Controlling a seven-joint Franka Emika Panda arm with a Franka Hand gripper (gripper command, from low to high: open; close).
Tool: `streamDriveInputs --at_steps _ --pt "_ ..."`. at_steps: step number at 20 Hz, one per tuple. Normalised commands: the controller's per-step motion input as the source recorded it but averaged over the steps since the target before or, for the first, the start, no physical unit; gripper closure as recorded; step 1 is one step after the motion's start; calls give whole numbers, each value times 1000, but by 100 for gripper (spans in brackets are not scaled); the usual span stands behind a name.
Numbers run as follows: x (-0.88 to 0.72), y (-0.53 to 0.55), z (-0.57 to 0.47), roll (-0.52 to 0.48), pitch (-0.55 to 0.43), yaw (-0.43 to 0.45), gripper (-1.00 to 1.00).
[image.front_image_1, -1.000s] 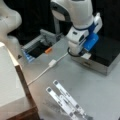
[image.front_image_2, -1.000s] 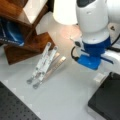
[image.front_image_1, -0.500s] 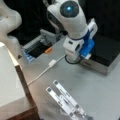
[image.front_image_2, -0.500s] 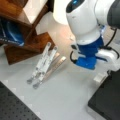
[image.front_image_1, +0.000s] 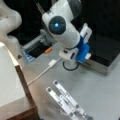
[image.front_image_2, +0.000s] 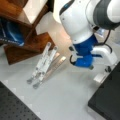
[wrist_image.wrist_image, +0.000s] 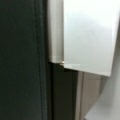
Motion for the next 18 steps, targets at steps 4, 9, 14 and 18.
streamDriveInputs --at_steps 4,9,14,18 --pt "-78 -113 -217 338 -100 -106 -100" --pt "49 -65 -208 317 -96 -127 -100" --pt "114 -9 -169 240 -84 -111 -100" --pt "143 -18 -137 185 -101 -82 -100"
